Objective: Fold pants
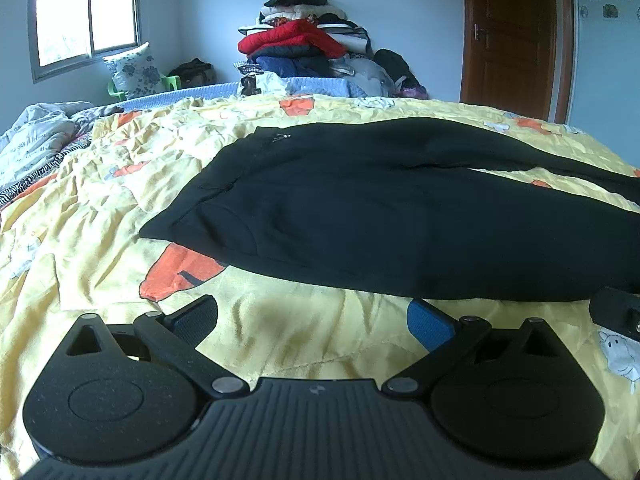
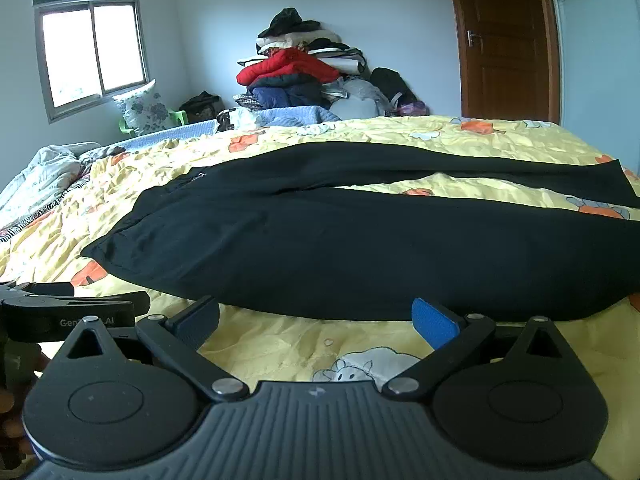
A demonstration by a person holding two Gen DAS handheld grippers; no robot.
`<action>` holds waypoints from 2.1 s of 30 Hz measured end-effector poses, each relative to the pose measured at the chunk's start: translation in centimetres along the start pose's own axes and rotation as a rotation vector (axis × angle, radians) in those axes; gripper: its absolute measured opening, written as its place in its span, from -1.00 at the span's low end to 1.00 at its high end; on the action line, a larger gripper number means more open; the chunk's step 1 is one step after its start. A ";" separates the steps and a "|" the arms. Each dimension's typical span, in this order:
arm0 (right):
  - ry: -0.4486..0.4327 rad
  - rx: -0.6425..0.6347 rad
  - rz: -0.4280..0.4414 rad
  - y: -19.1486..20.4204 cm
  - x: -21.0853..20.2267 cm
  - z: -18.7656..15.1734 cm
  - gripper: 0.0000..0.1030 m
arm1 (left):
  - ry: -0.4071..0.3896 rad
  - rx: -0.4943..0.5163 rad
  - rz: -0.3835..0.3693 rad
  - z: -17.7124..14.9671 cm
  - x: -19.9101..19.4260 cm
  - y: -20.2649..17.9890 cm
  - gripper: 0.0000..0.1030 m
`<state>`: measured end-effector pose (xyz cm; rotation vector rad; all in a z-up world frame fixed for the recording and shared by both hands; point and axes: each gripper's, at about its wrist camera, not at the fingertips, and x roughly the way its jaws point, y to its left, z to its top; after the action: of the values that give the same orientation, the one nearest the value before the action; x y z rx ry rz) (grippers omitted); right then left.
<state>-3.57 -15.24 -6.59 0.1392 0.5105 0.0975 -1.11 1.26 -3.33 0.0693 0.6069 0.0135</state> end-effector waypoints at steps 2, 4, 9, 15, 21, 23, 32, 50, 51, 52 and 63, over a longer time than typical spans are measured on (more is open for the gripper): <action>0.002 0.002 0.001 0.0 0.0 0.0 1.00 | 0.000 0.000 0.000 0.0 0.0 0.0 0.99; 0.003 0.004 0.002 0.0 0.0 -0.1 1.00 | 0.001 0.000 0.000 0.0 0.0 0.0 0.99; 0.004 0.007 0.003 0.0 0.0 -0.1 1.00 | 0.000 0.001 0.001 0.0 0.0 0.0 0.99; 0.008 0.012 0.007 0.1 0.2 -0.3 1.00 | 0.004 -0.002 -0.002 -0.2 0.0 0.0 0.99; 0.018 0.021 0.014 -0.1 0.3 -0.3 1.00 | 0.010 -0.002 -0.003 -0.3 0.1 0.0 0.99; 0.020 0.021 0.016 -0.1 0.4 -0.3 1.00 | 0.010 -0.002 -0.003 -0.3 0.1 0.0 0.99; 0.034 0.029 0.024 -0.2 0.6 -0.3 1.00 | 0.019 0.000 -0.002 -0.5 0.4 0.1 0.99; -0.039 -0.158 0.172 -0.8 4.0 5.1 1.00 | -0.017 -0.033 -0.018 2.4 2.1 1.5 0.99; -0.042 -0.184 0.182 -0.8 4.6 5.8 1.00 | -0.019 -0.038 -0.014 2.9 2.5 1.7 0.99; -0.042 -0.213 0.196 -0.8 5.4 6.6 1.00 | -0.020 -0.044 -0.012 3.3 2.9 1.8 0.99; 0.056 -0.292 0.259 -1.4 17.6 15.8 1.00 | 0.025 -0.084 0.004 4.7 7.9 2.5 0.99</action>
<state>19.53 -16.05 -1.61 -0.0838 0.5271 0.4281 8.11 3.74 -3.77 -0.0111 0.6304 0.0435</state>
